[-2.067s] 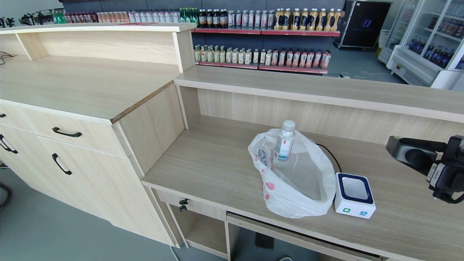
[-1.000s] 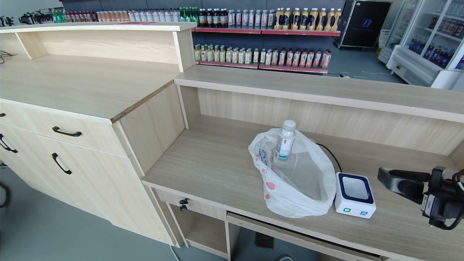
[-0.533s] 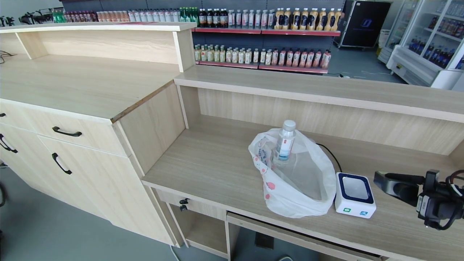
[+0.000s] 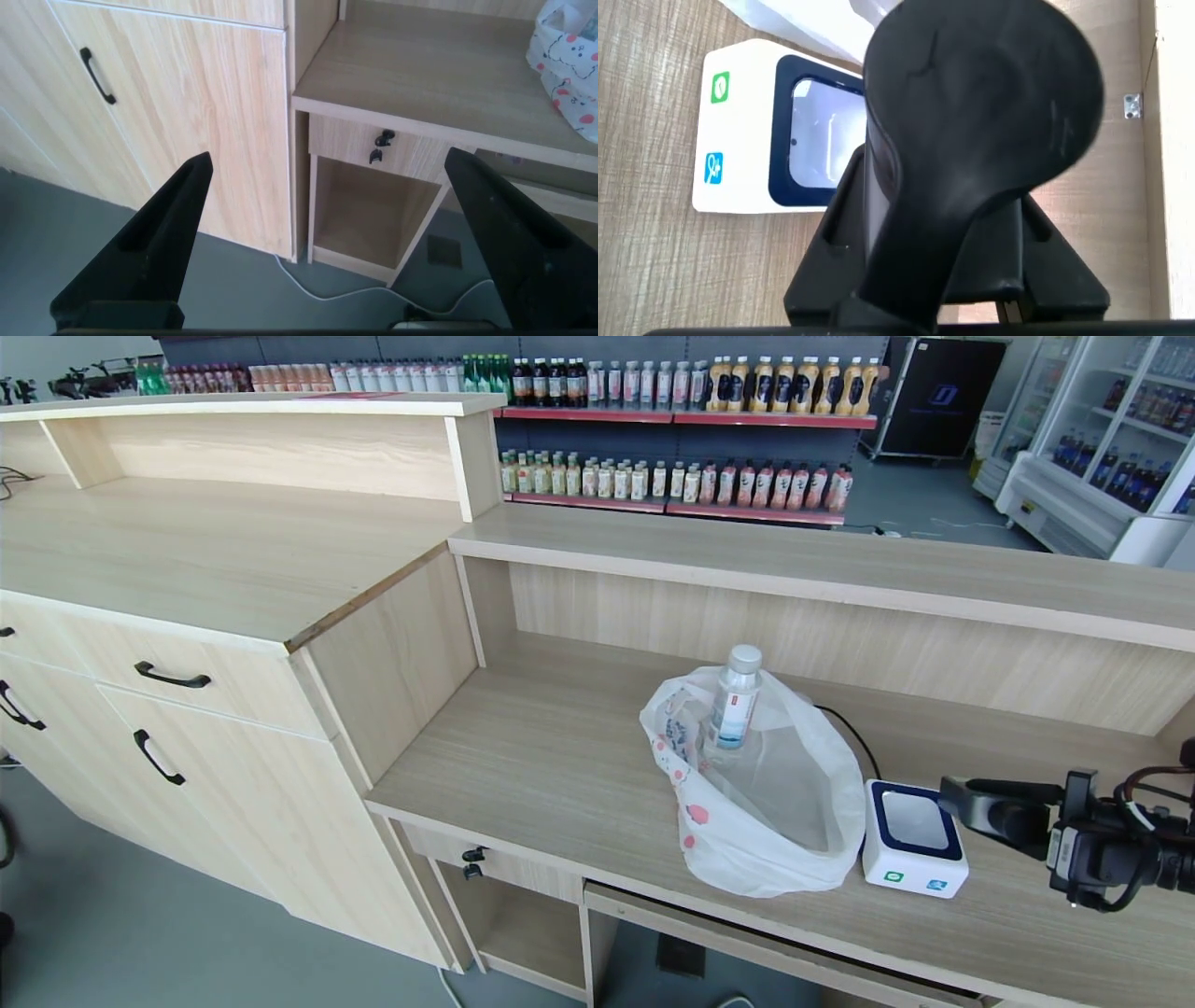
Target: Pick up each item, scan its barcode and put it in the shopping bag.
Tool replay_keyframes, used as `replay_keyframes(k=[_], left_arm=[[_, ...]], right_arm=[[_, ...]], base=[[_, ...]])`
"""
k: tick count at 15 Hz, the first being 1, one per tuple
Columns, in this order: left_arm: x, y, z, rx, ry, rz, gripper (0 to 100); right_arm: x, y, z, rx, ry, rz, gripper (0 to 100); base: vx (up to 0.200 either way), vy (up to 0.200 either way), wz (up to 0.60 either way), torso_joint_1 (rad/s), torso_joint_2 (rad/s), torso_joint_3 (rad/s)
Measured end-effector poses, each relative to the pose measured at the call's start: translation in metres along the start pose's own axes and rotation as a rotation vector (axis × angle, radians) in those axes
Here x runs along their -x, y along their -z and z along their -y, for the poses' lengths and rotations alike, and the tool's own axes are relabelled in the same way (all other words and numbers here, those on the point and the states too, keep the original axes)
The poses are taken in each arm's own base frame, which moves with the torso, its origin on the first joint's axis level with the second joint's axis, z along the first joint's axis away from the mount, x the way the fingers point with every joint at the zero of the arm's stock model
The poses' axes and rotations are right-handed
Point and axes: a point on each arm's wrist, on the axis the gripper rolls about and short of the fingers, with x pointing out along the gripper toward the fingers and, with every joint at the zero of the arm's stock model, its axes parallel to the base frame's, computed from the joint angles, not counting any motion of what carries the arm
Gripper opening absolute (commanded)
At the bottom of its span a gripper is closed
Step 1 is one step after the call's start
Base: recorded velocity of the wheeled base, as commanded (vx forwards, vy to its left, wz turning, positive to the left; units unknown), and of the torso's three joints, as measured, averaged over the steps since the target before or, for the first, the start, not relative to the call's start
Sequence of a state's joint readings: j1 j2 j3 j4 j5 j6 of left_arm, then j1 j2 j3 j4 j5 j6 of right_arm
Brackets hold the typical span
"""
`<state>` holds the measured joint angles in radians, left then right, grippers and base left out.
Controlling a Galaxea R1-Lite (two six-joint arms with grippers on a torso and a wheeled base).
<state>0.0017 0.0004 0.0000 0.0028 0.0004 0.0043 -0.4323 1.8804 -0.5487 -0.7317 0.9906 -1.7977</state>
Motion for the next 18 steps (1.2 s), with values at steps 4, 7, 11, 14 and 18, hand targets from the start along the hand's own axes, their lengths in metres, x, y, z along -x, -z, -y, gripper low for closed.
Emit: replay_keyframes(k=[4,7,11,14,18], left_arm=[[0.0,0.0,0.0,0.0,0.001,0.0,100],[0.0,0.0,0.0,0.0,0.0,0.0,100],[0.0,0.0,0.0,0.0,0.0,0.0,100],[0.0,0.0,0.0,0.0,0.0,0.0,100],[0.0,0.0,0.0,0.0,0.0,0.0,100]], right_arm=[[-0.013,0.002,0.005,0.012,-0.002,0.031,0],[-0.019,0.005,0.005,0.013,-0.006,0.042,0],[-0.029,0.008,0.007,0.019,-0.009,0.06,0],[-0.033,0.009,0.007,0.015,-0.013,0.067,0],[-0.043,0.007,0.01,0.02,-0.017,0.093,0]], base=[[0.0,0.0,0.0,0.0,0.0,0.0],[0.0,0.0,0.0,0.0,0.0,0.0],[0.0,0.0,0.0,0.0,0.0,0.0],[0.0,0.0,0.0,0.0,0.0,0.0],[0.0,0.0,0.0,0.0,0.0,0.0]])
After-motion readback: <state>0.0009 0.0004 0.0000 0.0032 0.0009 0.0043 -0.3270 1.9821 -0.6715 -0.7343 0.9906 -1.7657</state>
